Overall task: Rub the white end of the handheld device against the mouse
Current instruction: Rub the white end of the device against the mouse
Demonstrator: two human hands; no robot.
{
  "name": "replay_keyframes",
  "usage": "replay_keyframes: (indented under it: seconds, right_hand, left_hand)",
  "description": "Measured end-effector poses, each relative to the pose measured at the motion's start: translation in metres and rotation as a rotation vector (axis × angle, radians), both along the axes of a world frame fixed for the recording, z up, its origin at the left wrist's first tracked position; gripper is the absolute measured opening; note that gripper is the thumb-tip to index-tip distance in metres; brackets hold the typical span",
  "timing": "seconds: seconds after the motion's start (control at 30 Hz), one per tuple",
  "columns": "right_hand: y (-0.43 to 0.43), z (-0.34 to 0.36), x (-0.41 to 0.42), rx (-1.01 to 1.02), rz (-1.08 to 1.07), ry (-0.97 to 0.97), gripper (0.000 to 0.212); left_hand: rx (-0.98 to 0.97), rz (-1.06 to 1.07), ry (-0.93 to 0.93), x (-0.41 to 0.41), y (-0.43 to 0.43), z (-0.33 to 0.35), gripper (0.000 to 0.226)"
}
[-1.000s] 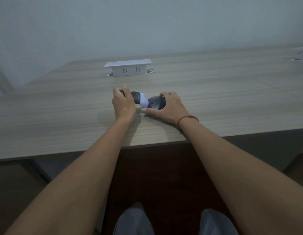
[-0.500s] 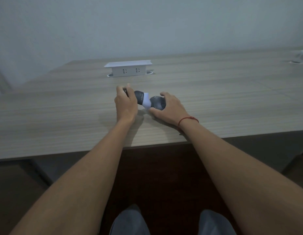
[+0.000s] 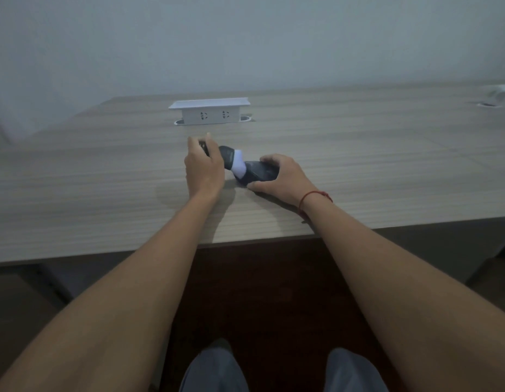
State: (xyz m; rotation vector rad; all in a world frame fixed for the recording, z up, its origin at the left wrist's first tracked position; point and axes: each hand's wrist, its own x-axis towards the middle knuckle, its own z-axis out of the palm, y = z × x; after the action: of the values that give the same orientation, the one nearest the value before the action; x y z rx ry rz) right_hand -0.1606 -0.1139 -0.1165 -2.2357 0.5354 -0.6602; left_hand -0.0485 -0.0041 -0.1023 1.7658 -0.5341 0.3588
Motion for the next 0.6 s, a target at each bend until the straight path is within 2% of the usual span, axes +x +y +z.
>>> replay_keyframes:
  seconds: [0.07, 0.13, 0.23, 0.3, 0.37, 0.43, 0.5, 0.6]
  right_hand:
    - [0.000, 0.000, 0.000, 0.029, 0.005, -0.009, 0.068]
    - [0.000, 0.001, 0.000, 0.040, 0.014, -0.019, 0.065]
    - [-0.001, 0.001, 0.000, 0.039, 0.015, -0.019, 0.069]
    - [-0.002, 0.001, 0.002, 0.045, 0.018, -0.007, 0.071]
    - [-0.004, 0.000, 0.003, 0.053, 0.019, -0.005, 0.072]
    - [-0.006, 0.000, 0.002, 0.078, 0.024, -0.006, 0.077]
    - [-0.005, 0.000, 0.001, 0.098, 0.035, 0.008, 0.085]
    - [-0.004, 0.002, -0.004, 0.101, 0.049, 0.010, 0.090]
  left_hand:
    - [-0.048, -0.067, -0.080, -0.010, -0.003, 0.001, 0.026]
    - [0.018, -0.068, -0.134, -0.013, -0.010, 0.000, 0.028]
    - [0.242, 0.121, -0.097, -0.007, -0.013, 0.001, 0.035]
    - [0.270, 0.186, -0.099, 0.001, -0.009, 0.006, 0.036]
    - [0.215, 0.150, -0.103, 0.004, -0.007, 0.016, 0.036]
    - [0.151, 0.017, -0.100, -0.001, -0.010, 0.022, 0.036]
    - [0.217, -0.049, -0.090, -0.004, -0.015, 0.021, 0.035]
    - [0.327, 0.089, -0.001, -0.001, -0.012, 0.012, 0.038]
